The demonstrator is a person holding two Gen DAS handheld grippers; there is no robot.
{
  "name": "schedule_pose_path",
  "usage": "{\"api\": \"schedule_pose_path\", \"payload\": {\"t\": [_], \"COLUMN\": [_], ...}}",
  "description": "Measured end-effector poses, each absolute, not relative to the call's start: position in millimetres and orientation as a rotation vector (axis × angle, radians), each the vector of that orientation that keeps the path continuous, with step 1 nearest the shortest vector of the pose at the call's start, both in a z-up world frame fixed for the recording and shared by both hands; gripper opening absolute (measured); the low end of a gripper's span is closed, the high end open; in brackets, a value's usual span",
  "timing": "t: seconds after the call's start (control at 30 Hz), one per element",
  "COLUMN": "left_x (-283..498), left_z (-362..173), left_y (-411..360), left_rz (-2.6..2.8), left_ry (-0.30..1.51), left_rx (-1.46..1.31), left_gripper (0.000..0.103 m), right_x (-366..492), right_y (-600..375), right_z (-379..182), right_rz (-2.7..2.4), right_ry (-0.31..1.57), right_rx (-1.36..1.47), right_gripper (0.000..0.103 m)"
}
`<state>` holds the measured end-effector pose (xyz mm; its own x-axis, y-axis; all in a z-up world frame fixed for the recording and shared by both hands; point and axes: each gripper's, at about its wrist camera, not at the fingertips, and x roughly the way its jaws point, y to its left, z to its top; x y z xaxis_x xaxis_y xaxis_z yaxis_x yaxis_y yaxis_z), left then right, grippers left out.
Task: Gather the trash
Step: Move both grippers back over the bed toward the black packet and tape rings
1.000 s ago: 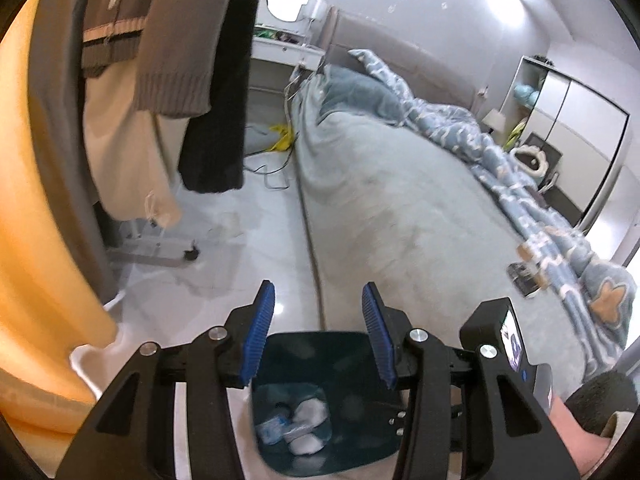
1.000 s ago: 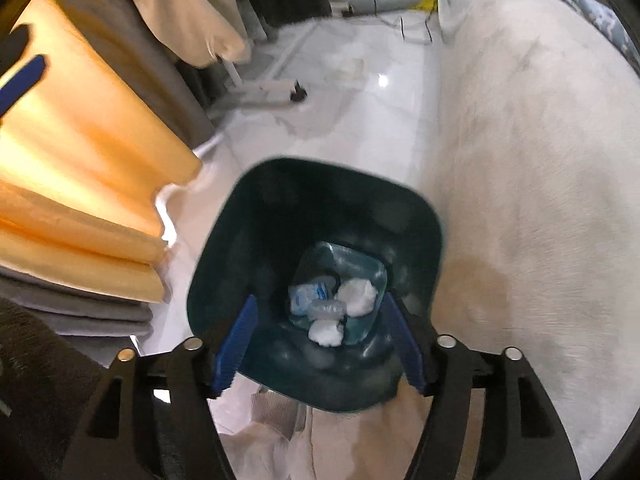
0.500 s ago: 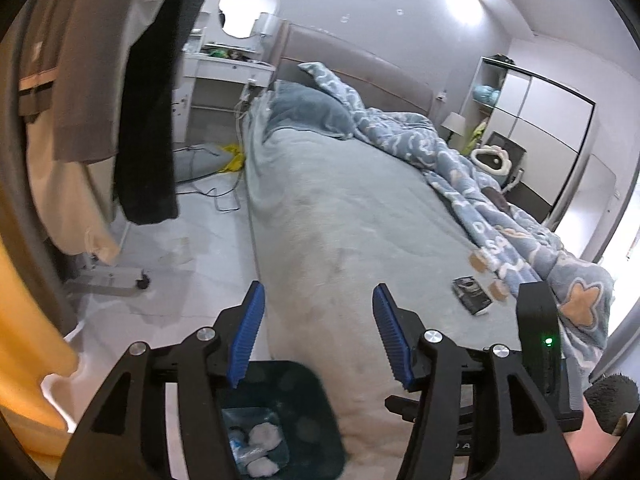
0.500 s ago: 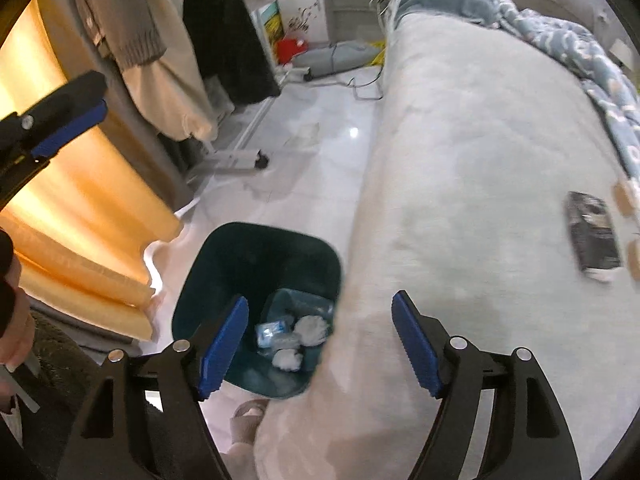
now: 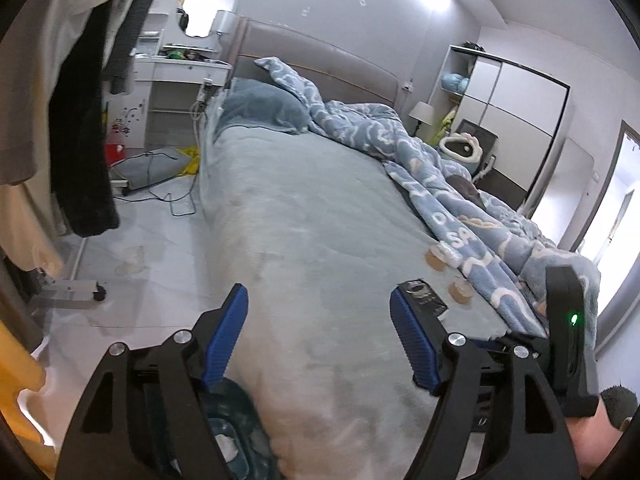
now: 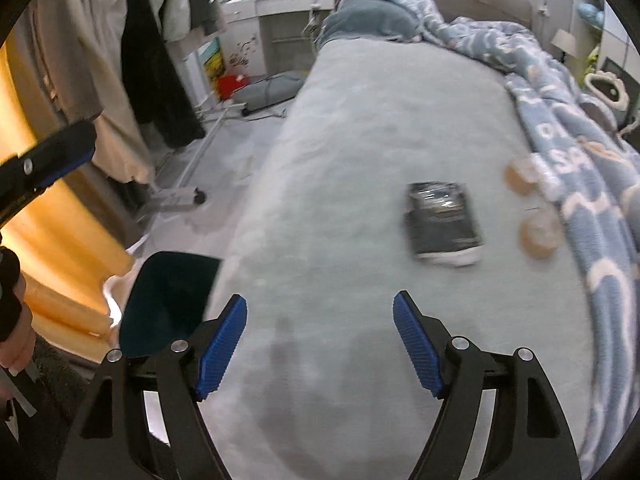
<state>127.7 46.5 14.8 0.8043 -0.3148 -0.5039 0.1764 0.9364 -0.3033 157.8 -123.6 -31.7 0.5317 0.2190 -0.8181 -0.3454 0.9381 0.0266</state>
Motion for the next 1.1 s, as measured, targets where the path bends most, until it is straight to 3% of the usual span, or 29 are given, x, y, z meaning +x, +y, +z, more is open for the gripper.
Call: {"api": "schedule_pose_path", "payload": {"t": [0.27,1.1], "left_x": [151.3,199.1], "left_z": [1.2,-40.1], "left_y": [11.9,-100.0], "left_rz": [-0.286,-0.351], "left_ry": [0.639,0.787], "left_rx": [-0.287,-0.236], "left_gripper": [0.079,0.084], "right_x": [175.3,223.2], "right_y": [-187.4,-293.8], "right_z": [-12.3,-30.8], "right_rz": [0.268,0.250], "right_ry": [0.909,0.878], "right_rx": [-0.183,-0.161], "right_gripper": [0.081,0.089]}}
